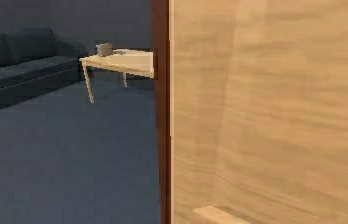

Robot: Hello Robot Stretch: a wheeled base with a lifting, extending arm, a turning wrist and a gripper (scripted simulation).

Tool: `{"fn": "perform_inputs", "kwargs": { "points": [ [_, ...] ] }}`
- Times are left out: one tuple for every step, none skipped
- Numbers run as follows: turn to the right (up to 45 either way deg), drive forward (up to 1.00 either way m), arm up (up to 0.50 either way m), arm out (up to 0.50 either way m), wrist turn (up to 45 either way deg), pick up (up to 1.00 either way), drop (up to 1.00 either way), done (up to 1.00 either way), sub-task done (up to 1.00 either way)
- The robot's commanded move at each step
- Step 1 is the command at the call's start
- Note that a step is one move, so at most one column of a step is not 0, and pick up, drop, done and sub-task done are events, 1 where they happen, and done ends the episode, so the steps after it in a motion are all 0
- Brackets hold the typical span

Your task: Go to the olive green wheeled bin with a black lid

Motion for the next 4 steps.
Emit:
{"fn": "perform_inputs", "kwargs": {
  "points": [
    [-45.0, 0.0, 0.0, 0.0, 0.0, 0.0, 0.0, 0.0, 0.0],
    [-9.0, 0.0, 0.0, 0.0, 0.0, 0.0, 0.0, 0.0, 0.0],
    [0.0, 0.3, 0.0, 0.0, 0.0, 0.0, 0.0, 0.0, 0.0],
    [-33.0, 0.0, 0.0, 0.0, 0.0, 0.0, 0.0, 0.0, 0.0]
  ]
}}
